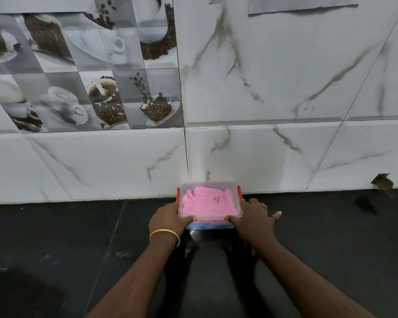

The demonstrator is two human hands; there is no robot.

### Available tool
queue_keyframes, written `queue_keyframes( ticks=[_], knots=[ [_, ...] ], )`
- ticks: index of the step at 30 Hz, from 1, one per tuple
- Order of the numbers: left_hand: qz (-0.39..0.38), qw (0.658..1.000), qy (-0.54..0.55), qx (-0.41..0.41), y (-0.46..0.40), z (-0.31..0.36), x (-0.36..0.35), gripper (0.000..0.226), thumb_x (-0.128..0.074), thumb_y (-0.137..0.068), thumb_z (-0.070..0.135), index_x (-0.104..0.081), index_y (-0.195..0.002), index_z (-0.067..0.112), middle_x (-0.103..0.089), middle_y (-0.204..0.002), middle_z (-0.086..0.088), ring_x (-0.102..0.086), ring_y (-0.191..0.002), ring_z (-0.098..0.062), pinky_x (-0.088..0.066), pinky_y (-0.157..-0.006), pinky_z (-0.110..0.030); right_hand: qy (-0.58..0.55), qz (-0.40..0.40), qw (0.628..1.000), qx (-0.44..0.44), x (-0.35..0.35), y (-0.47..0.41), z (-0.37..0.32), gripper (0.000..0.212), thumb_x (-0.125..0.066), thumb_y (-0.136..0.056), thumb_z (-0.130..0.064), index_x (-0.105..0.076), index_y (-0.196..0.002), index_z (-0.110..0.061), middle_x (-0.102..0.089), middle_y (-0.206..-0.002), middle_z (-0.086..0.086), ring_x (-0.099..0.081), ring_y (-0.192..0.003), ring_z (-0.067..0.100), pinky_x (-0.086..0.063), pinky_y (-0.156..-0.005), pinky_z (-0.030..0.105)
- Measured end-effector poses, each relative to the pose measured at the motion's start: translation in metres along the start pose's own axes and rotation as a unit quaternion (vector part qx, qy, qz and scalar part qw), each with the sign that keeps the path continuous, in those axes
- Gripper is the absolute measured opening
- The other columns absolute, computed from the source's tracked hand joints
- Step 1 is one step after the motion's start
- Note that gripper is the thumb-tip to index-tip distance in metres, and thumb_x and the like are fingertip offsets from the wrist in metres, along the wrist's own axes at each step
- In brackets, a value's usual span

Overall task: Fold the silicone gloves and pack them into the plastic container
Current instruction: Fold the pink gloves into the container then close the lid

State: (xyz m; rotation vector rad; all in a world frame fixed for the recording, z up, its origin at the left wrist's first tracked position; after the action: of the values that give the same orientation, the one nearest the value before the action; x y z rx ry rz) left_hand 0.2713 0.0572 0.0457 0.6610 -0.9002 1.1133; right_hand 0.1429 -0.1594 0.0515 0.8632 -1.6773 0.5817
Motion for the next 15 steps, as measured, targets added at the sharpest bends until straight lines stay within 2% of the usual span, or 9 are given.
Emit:
queue_keyframes(
  ticks=[3, 6, 8, 9, 11, 13, 15],
  knots=[
    [-0.023, 0.999, -0.028, -0.009, -0.005, 0.005, -0.004, 0.050, -0.064, -0.073, 0.062, -0.066, -0.106, 0.024, -0.071, -0.103, -0.001, -0.066, -0.095, -0.025, -0.054, -0.082, -0.036, 0.039, 0.022, 0.999, 0.011, 0.000, -0.004, -0.002, 0.071, -0.054, -0.084, -0.065, -0.040, -0.143, -0.028, -0.051, -0.131, 0.001, -0.043, -0.130, 0.027, -0.012, -0.105, 0.078],
    [-0.026, 0.989, -0.146, -0.028, -0.006, 0.013, -0.009, 0.064, -0.051, -0.081, 0.065, -0.056, -0.125, 0.020, -0.063, -0.126, -0.006, -0.055, -0.120, -0.030, -0.046, -0.097, -0.041, 0.099, 0.054, 0.993, 0.028, -0.005, -0.004, -0.009, 0.074, -0.049, -0.086, -0.064, -0.042, -0.141, -0.015, -0.048, -0.140, 0.006, -0.032, -0.141, 0.031, -0.005, -0.107, 0.079],
    [0.009, 0.975, -0.215, -0.056, 0.000, 0.020, -0.016, 0.083, -0.042, -0.085, 0.063, -0.030, -0.148, 0.011, -0.031, -0.154, -0.016, -0.021, -0.144, -0.038, -0.026, -0.112, -0.051, 0.117, 0.086, 0.988, 0.056, -0.011, -0.001, -0.017, 0.085, -0.048, -0.084, -0.065, -0.037, -0.147, -0.009, -0.038, -0.152, 0.014, -0.023, -0.147, 0.038, 0.007, -0.107, 0.077],
    [0.032, 0.971, -0.223, -0.077, 0.004, 0.023, -0.020, 0.090, -0.036, -0.086, 0.063, -0.012, -0.153, 0.008, -0.010, -0.160, -0.019, -0.003, -0.147, -0.041, -0.014, -0.116, -0.054, 0.116, 0.112, 0.983, 0.084, -0.013, 0.002, -0.023, 0.088, -0.049, -0.084, -0.064, -0.034, -0.150, -0.007, -0.032, -0.157, 0.017, -0.022, -0.147, 0.040, 0.009, -0.108, 0.074],
    [0.067, 0.967, -0.211, -0.126, 0.011, 0.033, -0.029, 0.090, -0.029, -0.089, 0.060, 0.005, -0.153, 0.006, 0.011, -0.160, -0.020, 0.014, -0.146, -0.041, 0.000, -0.117, -0.054, 0.114, 0.160, 0.968, 0.159, -0.017, 0.006, -0.035, 0.085, -0.046, -0.085, -0.060, -0.032, -0.152, -0.009, -0.028, -0.159, 0.017, -0.022, -0.147, 0.043, -0.001, -0.114, 0.071],
    [0.075, 0.961, -0.205, -0.166, 0.010, 0.041, -0.037, 0.084, -0.027, -0.093, 0.055, 0.005, -0.152, 0.006, 0.013, -0.160, -0.018, 0.017, -0.146, -0.038, 0.002, -0.119, -0.053, 0.116, 0.163, 0.955, 0.218, -0.024, 0.007, -0.044, 0.078, -0.042, -0.088, -0.055, -0.030, -0.153, -0.014, -0.025, -0.161, 0.013, -0.019, -0.147, 0.043, -0.014, -0.113, 0.067],
    [0.077, 0.960, -0.207, -0.175, 0.006, 0.044, -0.043, 0.080, -0.029, -0.094, 0.052, 0.001, -0.152, 0.007, 0.009, -0.161, -0.016, 0.013, -0.147, -0.036, 0.000, -0.119, -0.054, 0.118, 0.140, 0.954, 0.238, -0.034, 0.003, -0.044, 0.073, -0.040, -0.092, -0.053, -0.026, -0.154, -0.018, -0.022, -0.162, 0.011, -0.012, -0.149, 0.041, -0.017, -0.113, 0.065]
  ],
)
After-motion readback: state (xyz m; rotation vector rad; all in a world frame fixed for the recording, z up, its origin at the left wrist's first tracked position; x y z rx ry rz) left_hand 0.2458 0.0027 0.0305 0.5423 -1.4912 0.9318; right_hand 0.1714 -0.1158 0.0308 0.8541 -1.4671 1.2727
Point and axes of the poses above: each hand's wrist, its own y-axis away from the middle knuckle, its own x-axis out of the back of the hand, z = x × y, the point moved 8 cm from there along -y, towards the middle knuckle
